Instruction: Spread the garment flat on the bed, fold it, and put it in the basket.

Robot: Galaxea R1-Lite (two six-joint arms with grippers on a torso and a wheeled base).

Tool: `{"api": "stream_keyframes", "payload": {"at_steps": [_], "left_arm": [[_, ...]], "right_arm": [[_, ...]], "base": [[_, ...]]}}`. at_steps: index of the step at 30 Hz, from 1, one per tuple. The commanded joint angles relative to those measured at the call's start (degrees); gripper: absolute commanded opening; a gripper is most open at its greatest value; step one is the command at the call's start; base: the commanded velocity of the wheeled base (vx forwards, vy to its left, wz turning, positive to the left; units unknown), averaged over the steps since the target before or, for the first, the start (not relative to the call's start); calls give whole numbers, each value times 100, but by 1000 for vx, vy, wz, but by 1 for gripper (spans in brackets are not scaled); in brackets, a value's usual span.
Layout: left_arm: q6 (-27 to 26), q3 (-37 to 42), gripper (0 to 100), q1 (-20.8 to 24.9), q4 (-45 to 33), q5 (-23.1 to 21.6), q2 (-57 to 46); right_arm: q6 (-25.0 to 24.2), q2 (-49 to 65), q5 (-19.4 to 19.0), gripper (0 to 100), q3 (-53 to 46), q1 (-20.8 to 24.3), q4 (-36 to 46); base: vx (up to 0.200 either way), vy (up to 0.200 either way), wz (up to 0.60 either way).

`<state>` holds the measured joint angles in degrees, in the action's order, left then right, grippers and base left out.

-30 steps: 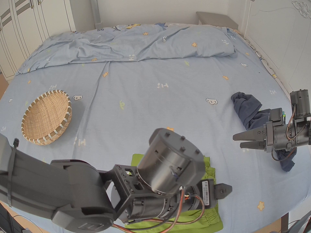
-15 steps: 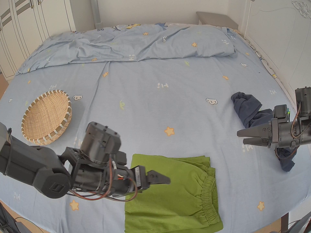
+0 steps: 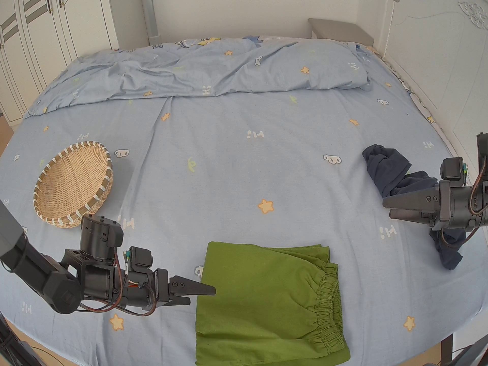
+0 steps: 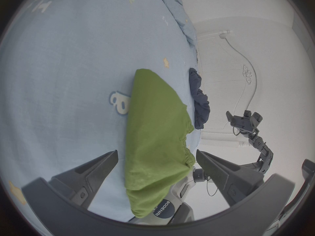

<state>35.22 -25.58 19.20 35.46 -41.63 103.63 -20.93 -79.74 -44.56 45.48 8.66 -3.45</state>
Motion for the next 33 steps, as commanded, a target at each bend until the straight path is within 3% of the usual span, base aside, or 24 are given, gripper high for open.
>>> {"api": "stream_keyframes", "payload": {"at_steps": [1, 14, 22, 23, 28, 33], "left_arm": [[-323, 105, 100, 119, 365, -29, 834], [99, -202, 100, 1147, 1806, 199, 1669], [126, -185, 100, 1200, 1964, 472, 1713], [126, -185, 0, 1200, 1964, 472, 1713], [609, -290, 0, 1103, 1894, 516, 1599], [820, -308, 0, 515, 1244, 489, 729]], "right_arm": [[1, 72, 0, 100, -4, 13, -15], [10, 46, 8, 100, -13, 13, -33], [10, 37, 8, 100, -4, 31, -33], [10, 37, 8, 100, -4, 31, -33], [1, 37, 8, 100, -4, 49, -33], [1, 29, 8, 100, -13, 57, -24]], "base": [[0, 0, 0], [0, 0, 0], [0, 0, 0], [0, 0, 0], [0, 0, 0], [0, 0, 0]]}}
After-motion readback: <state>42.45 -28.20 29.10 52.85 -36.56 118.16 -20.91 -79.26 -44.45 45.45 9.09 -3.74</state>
